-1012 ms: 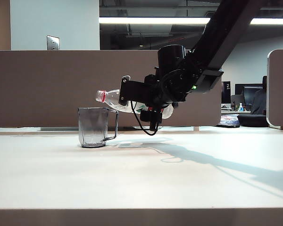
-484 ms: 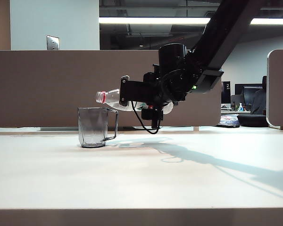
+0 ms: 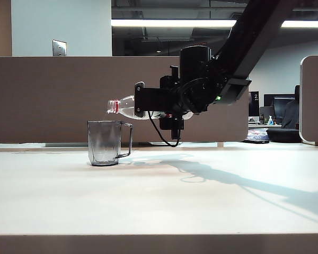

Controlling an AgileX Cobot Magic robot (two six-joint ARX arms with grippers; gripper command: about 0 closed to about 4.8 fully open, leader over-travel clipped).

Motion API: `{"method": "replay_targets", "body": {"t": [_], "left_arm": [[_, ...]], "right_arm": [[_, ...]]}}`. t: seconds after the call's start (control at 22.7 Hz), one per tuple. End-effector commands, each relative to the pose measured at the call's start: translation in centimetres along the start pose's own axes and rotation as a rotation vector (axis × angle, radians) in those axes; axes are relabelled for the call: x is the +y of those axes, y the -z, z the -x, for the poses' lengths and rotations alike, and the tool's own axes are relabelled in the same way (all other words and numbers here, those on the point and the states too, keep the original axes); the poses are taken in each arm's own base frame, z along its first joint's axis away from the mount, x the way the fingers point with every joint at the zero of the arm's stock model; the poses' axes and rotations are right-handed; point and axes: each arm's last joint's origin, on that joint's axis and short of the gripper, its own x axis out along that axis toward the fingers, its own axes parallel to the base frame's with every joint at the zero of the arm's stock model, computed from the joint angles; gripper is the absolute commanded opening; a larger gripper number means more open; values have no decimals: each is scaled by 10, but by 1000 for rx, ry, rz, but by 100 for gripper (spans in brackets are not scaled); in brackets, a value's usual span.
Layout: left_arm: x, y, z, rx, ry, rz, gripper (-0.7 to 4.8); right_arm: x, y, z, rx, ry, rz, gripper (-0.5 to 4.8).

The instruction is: Pick up the mineral water bottle on the table and pour water into the mug until it's half full.

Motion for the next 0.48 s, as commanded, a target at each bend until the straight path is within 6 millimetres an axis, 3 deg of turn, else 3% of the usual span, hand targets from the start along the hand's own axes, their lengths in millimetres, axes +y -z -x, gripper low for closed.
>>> {"method": "replay_targets", "body": {"t": [0.04, 0.48], "left_arm": [[0, -2, 0, -13, 4, 0, -5], [0, -2, 0, -13, 4, 0, -5]], "right_arm": [[-20, -1, -1, -3, 93, -5, 328], [-20, -1, -1, -3, 94, 18, 328]]}}
